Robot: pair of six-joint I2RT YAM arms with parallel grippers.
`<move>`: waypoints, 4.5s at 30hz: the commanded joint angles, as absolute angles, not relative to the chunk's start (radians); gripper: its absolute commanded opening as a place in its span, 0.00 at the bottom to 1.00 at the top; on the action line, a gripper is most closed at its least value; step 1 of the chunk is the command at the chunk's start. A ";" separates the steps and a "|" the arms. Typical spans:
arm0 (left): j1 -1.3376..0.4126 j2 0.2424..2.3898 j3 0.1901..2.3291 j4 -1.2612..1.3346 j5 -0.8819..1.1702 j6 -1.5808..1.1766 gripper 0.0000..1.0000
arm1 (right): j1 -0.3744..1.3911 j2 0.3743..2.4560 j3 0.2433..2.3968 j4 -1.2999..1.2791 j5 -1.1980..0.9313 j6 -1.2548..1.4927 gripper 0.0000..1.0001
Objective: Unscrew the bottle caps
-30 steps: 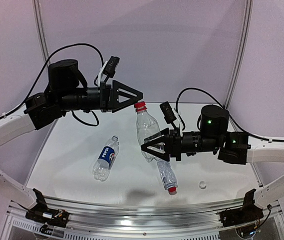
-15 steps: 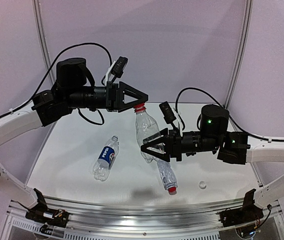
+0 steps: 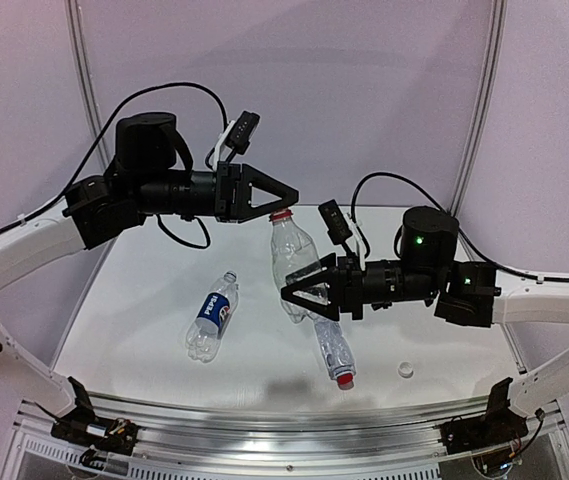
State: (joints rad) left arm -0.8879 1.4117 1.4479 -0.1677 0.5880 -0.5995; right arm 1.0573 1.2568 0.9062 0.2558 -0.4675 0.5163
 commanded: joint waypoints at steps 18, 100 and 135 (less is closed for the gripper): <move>-0.895 1.562 1.684 -0.498 0.232 -0.699 0.23 | 1.055 1.260 1.046 -0.134 0.003 0.361 0.32; -0.937 1.513 1.705 -0.587 0.093 -0.653 0.95 | 1.078 1.260 1.038 -0.141 0.003 0.414 0.32; -0.909 1.414 1.518 -0.278 0.588 -0.508 0.55 | 1.071 1.192 0.883 0.214 -0.384 0.510 0.32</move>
